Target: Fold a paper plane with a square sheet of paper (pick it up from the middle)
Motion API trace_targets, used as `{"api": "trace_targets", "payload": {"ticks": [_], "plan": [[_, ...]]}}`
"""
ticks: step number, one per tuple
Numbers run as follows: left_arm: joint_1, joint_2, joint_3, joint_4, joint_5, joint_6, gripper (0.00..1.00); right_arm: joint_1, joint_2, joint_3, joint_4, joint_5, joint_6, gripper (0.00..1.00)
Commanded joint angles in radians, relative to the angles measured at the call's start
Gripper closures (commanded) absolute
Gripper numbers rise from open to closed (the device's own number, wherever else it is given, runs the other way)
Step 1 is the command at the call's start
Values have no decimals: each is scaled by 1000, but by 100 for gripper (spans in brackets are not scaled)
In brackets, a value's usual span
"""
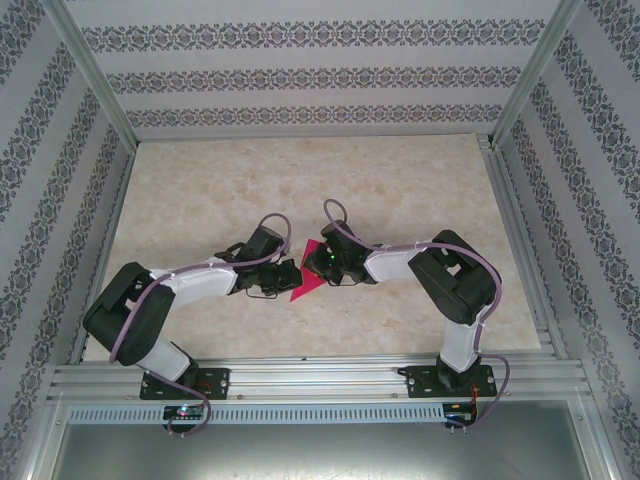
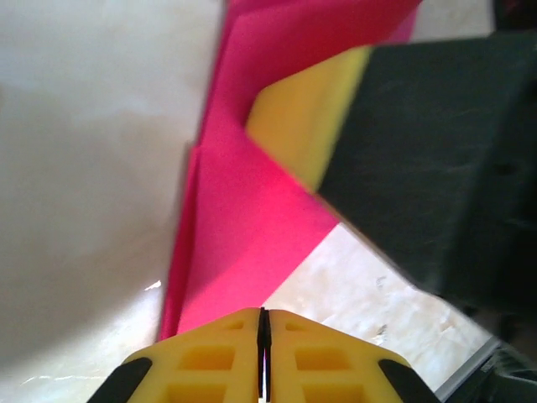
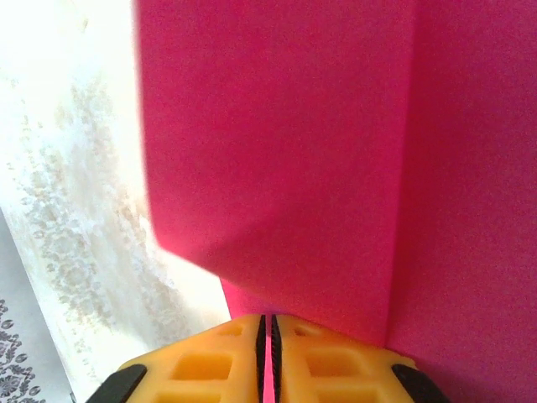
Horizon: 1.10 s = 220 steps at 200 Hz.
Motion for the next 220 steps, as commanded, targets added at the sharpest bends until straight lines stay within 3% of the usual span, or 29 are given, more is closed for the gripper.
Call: {"api": "trace_targets", "payload": {"ticks": [1, 54, 108, 140, 174, 220], "plan": [[23, 25, 39, 15, -13, -22, 88, -8, 33, -23, -142, 19, -22, 85], [27, 136, 44, 67, -6, -65, 89, -12, 31, -26, -133, 8, -21, 85], [27, 174, 16, -107, -92, -25, 95, -26, 15, -7, -94, -32, -67, 83], [27, 172, -17, -111, -98, -25, 97, -50, -60, 21, -97, -54, -168, 81], [27, 173, -10, -117, -106, -18, 98, -40, -84, 62, -104, -122, -251, 90], [27, 181, 19, -133, -110, -7, 98, 1, -24, 52, -93, -82, -213, 99]]}}
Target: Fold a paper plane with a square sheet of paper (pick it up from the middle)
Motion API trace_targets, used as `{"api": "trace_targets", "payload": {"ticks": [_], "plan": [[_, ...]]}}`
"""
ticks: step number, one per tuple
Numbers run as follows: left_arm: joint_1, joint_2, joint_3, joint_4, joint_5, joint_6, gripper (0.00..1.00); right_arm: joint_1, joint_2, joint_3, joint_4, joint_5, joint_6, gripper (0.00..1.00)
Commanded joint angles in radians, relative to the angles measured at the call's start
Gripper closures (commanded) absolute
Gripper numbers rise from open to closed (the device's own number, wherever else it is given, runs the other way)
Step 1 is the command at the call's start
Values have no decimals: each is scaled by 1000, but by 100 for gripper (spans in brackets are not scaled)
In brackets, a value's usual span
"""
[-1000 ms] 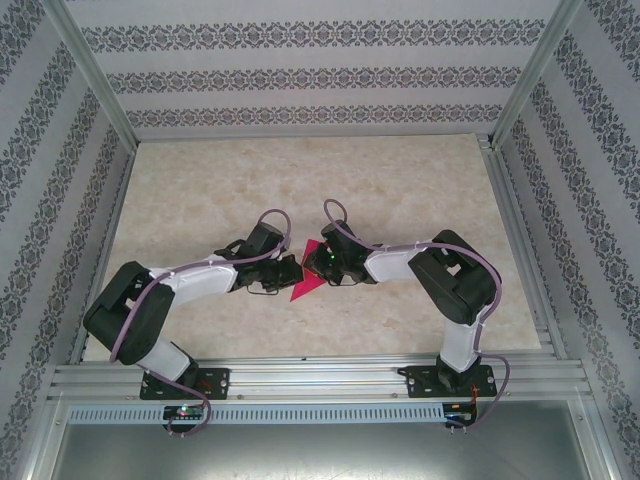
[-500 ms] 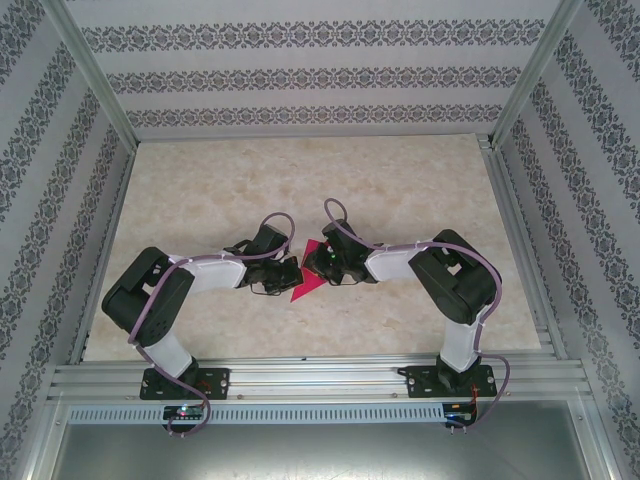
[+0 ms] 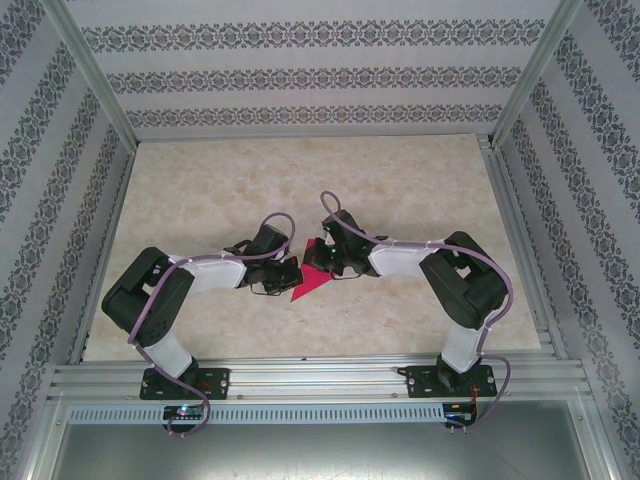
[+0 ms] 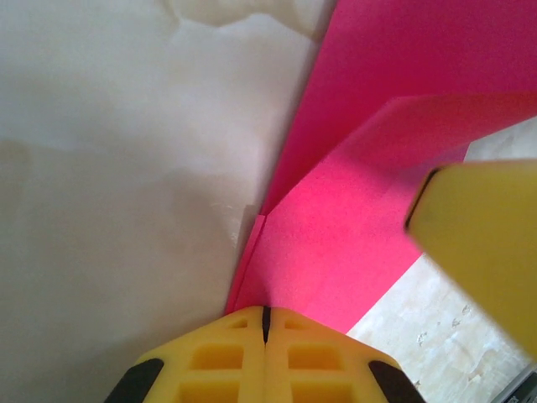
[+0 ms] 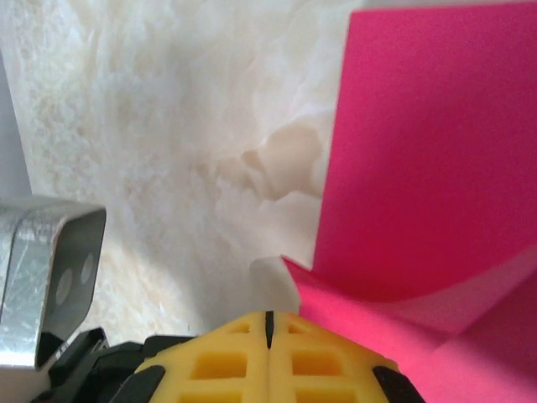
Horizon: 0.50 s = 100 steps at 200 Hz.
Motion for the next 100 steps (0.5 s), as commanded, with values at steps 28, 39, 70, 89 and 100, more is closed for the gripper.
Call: {"api": "trace_targets", "payload": {"ticks": [28, 39, 70, 89, 100], "plan": [[10, 40, -26, -156, -100, 27, 99, 1, 66, -38, 42, 43, 22, 99], [9, 40, -27, -161, -100, 30, 99, -4, 78, -41, 46, 45, 13, 99], [10, 44, -36, -166, -102, 38, 100, -35, 104, -39, 12, 70, -10, 98], [10, 43, -44, -172, -105, 42, 100, -71, 92, -46, 7, 89, -26, 96], [10, 44, -48, -173, -107, 44, 100, -95, 83, -46, 6, 93, -37, 96]]}}
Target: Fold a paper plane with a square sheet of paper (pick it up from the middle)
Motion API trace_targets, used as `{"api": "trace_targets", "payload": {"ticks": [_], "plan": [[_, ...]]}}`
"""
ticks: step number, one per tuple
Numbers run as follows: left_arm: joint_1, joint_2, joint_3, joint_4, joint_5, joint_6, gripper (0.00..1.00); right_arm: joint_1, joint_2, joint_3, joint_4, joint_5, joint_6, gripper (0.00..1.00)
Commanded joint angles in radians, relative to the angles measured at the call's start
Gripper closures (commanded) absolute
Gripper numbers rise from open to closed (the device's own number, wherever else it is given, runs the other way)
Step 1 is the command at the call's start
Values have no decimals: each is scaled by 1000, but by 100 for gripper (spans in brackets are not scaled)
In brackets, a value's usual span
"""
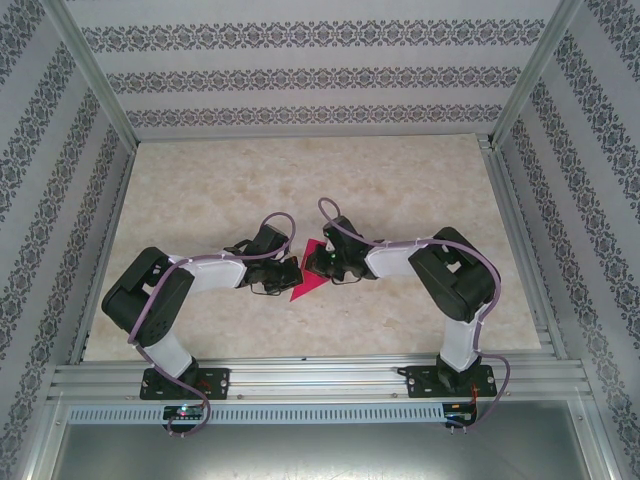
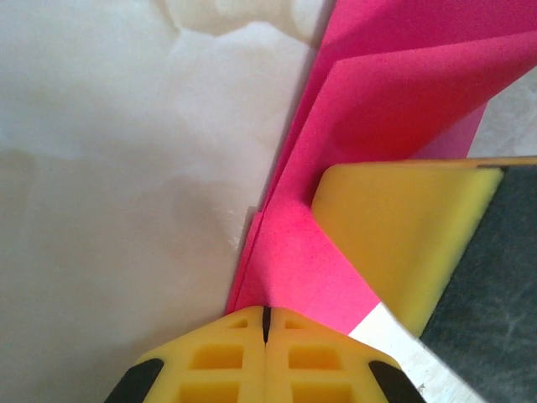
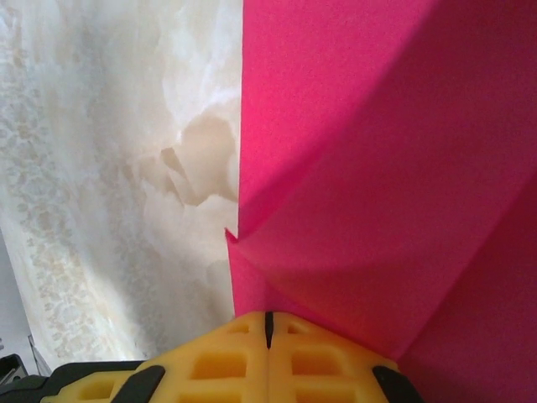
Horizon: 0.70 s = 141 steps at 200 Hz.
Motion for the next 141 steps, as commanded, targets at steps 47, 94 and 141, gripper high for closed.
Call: {"api": "trace_targets", "payload": {"ticks": [47, 94, 141], "plan": [[11, 48, -51, -179, -99, 40, 100, -189, 12, 22, -82, 72, -105, 94], [11, 50, -49, -188, -101, 49, 100, -280, 30, 51, -101, 39, -141, 92], [11, 49, -44, -194, -97, 57, 100, -288, -53, 96, -171, -10, -170, 90]]}}
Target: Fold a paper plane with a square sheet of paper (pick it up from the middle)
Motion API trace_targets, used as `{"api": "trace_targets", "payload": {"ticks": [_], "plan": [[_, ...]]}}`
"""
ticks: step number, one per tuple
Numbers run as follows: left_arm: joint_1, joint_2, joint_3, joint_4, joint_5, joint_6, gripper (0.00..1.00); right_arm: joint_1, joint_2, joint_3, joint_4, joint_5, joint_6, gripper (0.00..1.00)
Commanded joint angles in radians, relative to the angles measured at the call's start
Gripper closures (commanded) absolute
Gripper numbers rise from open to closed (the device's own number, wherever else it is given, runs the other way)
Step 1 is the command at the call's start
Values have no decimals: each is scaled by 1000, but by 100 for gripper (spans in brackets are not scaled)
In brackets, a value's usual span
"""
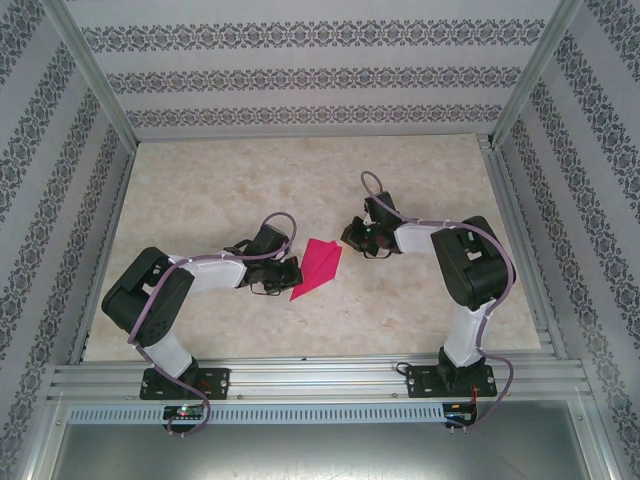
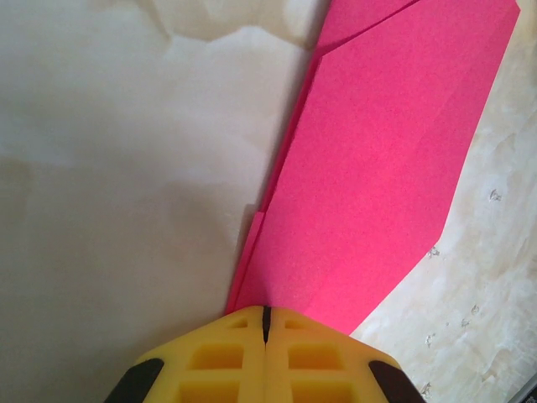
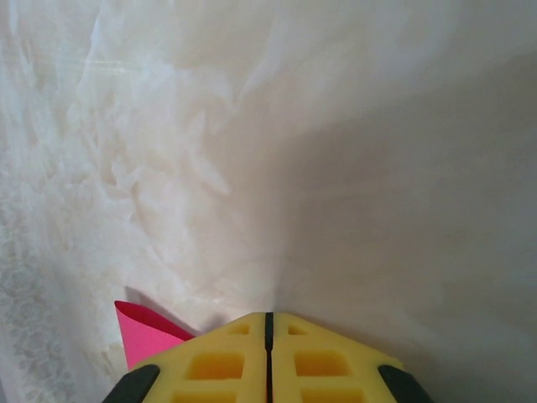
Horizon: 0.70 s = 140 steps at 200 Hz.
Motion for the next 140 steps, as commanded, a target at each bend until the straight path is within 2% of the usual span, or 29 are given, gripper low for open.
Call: {"api": "trace_targets", "payload": {"ticks": [1, 34, 84, 140], "plan": [[11, 49, -44, -195, -93, 31, 100, 0, -62, 36, -66, -7, -43, 90], [11, 48, -41, -190, -87, 31, 100, 65, -149, 34, -77, -50, -39, 91], [12, 48, -38, -186, -83, 26, 100, 229, -93, -7, 21, -33, 54, 95], [10, 45, -35, -192, -83, 28, 100, 260, 13, -99, 125, 6, 103, 96]]}}
